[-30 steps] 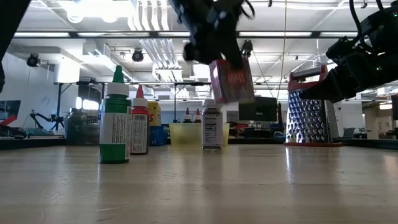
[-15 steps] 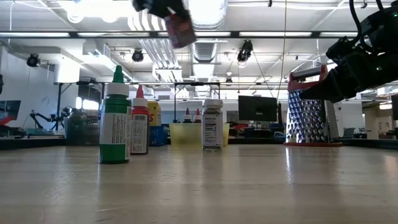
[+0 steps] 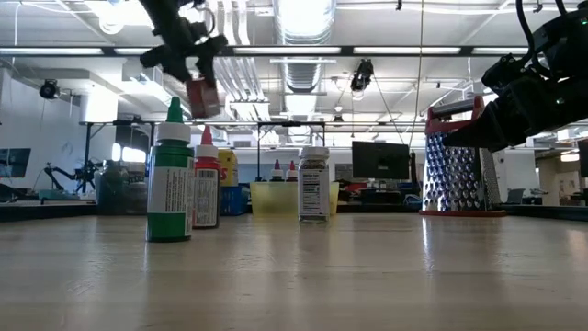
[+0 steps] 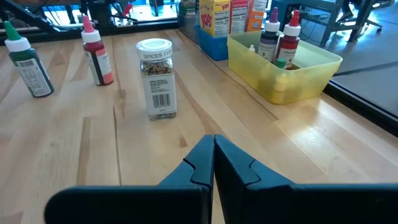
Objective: Pick & Place Kitchen Items
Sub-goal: Put the red seasoning bottle into the black bin
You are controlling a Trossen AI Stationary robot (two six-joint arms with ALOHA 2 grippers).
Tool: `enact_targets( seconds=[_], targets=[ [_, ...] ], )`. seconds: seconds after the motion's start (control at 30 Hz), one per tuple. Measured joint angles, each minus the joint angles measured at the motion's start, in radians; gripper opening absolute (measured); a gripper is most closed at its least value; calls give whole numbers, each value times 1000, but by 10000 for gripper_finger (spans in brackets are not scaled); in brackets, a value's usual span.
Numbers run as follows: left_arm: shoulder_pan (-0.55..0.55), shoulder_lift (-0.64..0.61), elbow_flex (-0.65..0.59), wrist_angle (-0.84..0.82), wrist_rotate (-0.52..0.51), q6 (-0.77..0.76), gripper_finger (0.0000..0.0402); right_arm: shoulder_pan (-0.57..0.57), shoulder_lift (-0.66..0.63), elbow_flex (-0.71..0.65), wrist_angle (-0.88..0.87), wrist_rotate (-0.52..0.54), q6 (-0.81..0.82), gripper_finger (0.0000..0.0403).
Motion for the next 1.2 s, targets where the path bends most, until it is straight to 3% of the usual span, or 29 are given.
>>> enact_targets(
  seconds=[0.3, 0.5, 0.77, 1.2],
  targets=[
    [200, 36, -49, 0, 33, -19, 231, 0, 0, 0, 0, 0, 0, 8],
    [316, 88, -83, -9, 154, -51, 232, 0, 0, 0, 0, 0, 0, 8],
    [360, 162, -136, -14, 178, -20, 232, 0, 0, 0, 0, 0, 0, 8],
    [433, 162, -324, 79, 238, -24, 232, 0, 0, 0, 0, 0, 0, 8]
  ],
)
